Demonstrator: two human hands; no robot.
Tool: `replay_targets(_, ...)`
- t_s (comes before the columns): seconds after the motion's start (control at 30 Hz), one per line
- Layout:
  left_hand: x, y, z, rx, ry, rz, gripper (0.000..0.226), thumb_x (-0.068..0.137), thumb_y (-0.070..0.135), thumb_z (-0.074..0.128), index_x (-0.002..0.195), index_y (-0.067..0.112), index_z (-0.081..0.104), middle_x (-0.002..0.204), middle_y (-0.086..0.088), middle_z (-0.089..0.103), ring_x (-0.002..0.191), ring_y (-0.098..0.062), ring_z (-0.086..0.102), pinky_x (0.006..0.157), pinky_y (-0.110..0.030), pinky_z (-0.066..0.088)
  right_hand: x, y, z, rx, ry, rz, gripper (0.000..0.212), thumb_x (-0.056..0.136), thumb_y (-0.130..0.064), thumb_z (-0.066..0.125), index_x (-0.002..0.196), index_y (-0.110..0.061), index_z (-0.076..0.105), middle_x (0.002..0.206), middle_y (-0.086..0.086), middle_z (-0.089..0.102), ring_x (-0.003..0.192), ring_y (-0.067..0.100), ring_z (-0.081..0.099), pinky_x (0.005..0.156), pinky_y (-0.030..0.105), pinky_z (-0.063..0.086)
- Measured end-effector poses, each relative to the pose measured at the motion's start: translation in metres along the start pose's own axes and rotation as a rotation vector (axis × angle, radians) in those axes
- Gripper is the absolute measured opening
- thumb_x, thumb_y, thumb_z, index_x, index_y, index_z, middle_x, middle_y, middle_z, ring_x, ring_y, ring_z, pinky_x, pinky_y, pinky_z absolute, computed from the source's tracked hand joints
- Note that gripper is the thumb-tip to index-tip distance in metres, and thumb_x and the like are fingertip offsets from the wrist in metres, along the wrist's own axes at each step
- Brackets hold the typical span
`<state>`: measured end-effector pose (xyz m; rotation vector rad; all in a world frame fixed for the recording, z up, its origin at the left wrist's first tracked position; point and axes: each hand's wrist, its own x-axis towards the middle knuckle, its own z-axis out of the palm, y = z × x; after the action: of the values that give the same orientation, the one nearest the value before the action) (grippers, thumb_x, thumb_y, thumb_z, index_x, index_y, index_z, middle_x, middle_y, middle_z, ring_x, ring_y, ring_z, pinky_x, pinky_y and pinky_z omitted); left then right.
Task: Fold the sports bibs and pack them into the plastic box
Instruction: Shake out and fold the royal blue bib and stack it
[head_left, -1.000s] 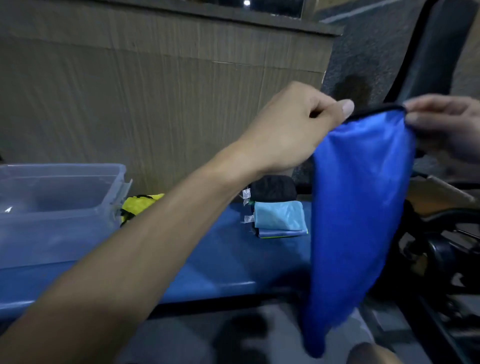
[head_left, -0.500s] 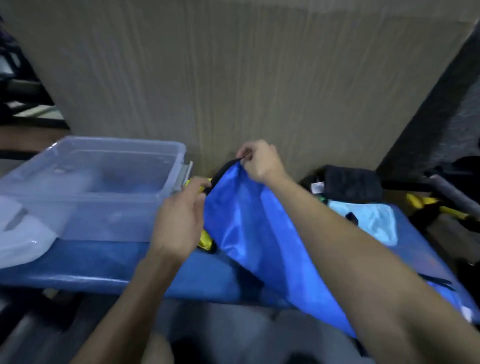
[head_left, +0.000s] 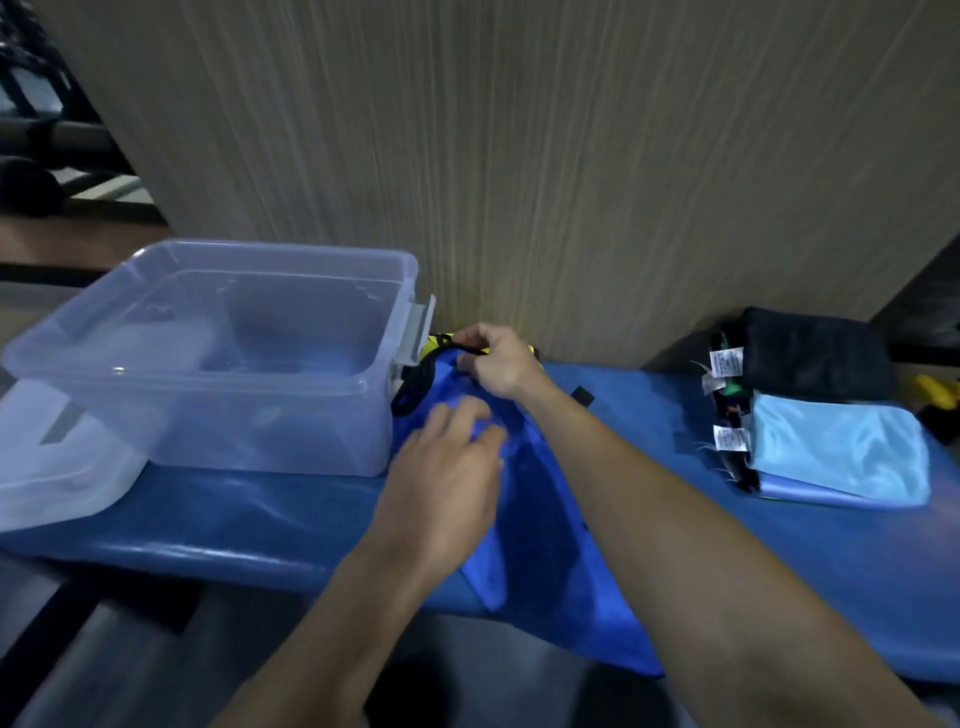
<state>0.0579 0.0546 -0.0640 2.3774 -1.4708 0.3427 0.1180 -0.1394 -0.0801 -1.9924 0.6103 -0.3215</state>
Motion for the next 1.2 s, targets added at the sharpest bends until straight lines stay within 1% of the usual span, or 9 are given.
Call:
replay_targets(0.1, 0.016, 0.005, 0.024, -0.025, -0.391, 0.129, 0.039, 0.105, 0.038, 0.042, 0.138, 0.022, 0.056, 0.146, 0.003, 0.043, 0.124, -0.023, 0.044, 0.105, -0.040, 0.040, -0.008, -0.001, -0.007, -0.021, -0.123, -0.033, 0.037, 0.096, -0.006, 0.063, 0.132, -0.016, 0.064, 0.123, -0.002, 0.066, 0.112, 0.011, 0.058, 0.098, 0.019, 0.044)
replay_targets(0.3, 0.018, 0.028, 0.060, -0.057, -0.538, 0.368, 0.050, 0.104, 0.056, 0.037, 0.152, 0.040, 0.039, 0.165, 0.008, 0.023, 0.152, -0.024, 0.015, 0.122, -0.045, 0.017, -0.017, -0.005, -0.017, -0.037, -0.245, -0.046, 0.042, 0.101, -0.011, 0.056, 0.140, -0.024, 0.057, 0.138, 0.000, 0.061, 0.126, 0.017, 0.056, 0.106, 0.027, 0.045)
replay_targets(0.43, 0.020, 0.039, 0.057, 0.005, -0.555, 0.333, 0.050, 0.103, 0.061, 0.032, 0.150, 0.043, 0.035, 0.162, 0.005, 0.024, 0.144, -0.032, 0.022, 0.113, -0.049, 0.027, -0.041, -0.008, -0.024, -0.040, -0.202, -0.164, 0.042, 0.101, -0.009, 0.054, 0.141, -0.020, 0.057, 0.135, -0.001, 0.062, 0.121, 0.014, 0.058, 0.108, 0.028, 0.044)
replay_targets(0.5, 0.023, 0.050, 0.054, 0.074, -0.591, 0.325, 0.053, 0.103, 0.062, 0.030, 0.153, 0.043, 0.031, 0.162, -0.003, 0.022, 0.140, -0.037, 0.025, 0.108, -0.052, 0.031, -0.066, -0.002, -0.039, 0.015, -0.166, -0.187, 0.038, 0.101, -0.003, 0.052, 0.136, -0.014, 0.060, 0.098, -0.007, 0.069, 0.082, 0.004, 0.062, 0.082, 0.021, 0.051)
replay_targets(0.57, 0.026, 0.061, 0.053, 0.139, -0.615, 0.296, 0.055, 0.103, 0.062, 0.029, 0.155, 0.045, 0.024, 0.163, -0.006, 0.021, 0.136, -0.040, 0.028, 0.105, -0.054, 0.036, -0.097, 0.009, -0.063, -0.040, -0.108, -0.220, 0.030, 0.101, 0.000, 0.051, 0.126, -0.009, 0.065, 0.069, -0.018, 0.059, 0.054, -0.002, 0.048, 0.059, 0.014, 0.040)
replay_targets(0.7, 0.032, 0.073, 0.053, 0.166, -0.601, 0.250, 0.051, 0.104, 0.057, 0.034, 0.153, 0.046, 0.028, 0.155, -0.006, 0.027, 0.130, -0.039, 0.034, 0.103, -0.055, 0.041, -0.163, 0.057, -0.117, -0.338, 0.010, -0.237, 0.020, 0.094, -0.005, 0.063, 0.109, -0.012, 0.075, 0.103, -0.005, 0.073, 0.091, 0.010, 0.068, 0.086, 0.026, 0.052)
replay_targets(0.8, 0.036, 0.079, 0.057, 0.147, -0.550, 0.241, 0.048, 0.103, 0.055, 0.040, 0.148, 0.039, 0.039, 0.140, -0.003, 0.037, 0.127, -0.033, 0.038, 0.100, -0.051, 0.044, -0.217, 0.096, -0.152, -0.484, 0.027, -0.160, 0.019, 0.092, -0.014, 0.069, 0.111, -0.013, 0.073, 0.103, -0.004, 0.071, 0.092, 0.016, 0.068, 0.088, 0.036, 0.054)
replay_targets(1.03, 0.051, 0.104, 0.063, 0.077, -0.488, 0.156, 0.045, 0.097, 0.062, 0.048, 0.115, 0.022, 0.058, 0.116, -0.001, 0.053, 0.115, -0.030, 0.052, 0.083, -0.043, 0.046, -0.291, 0.128, -0.171, -0.782, 0.031, 0.121, 0.090, 0.069, -0.079, 0.065, 0.143, -0.030, 0.049, 0.130, -0.007, 0.051, 0.120, 0.021, 0.046, 0.103, 0.044, 0.042)
replay_targets(1.2, 0.054, 0.110, 0.073, 0.110, -0.368, 0.097, 0.047, 0.100, 0.064, 0.041, 0.096, 0.019, 0.052, 0.101, -0.001, 0.057, 0.103, -0.029, 0.059, 0.069, -0.037, 0.041, -0.289, 0.132, -0.157, -0.722, 0.197, 0.145, 0.053, 0.080, -0.058, 0.070, 0.121, -0.026, 0.062, 0.116, -0.005, 0.051, 0.116, 0.024, 0.047, 0.098, 0.040, 0.040)
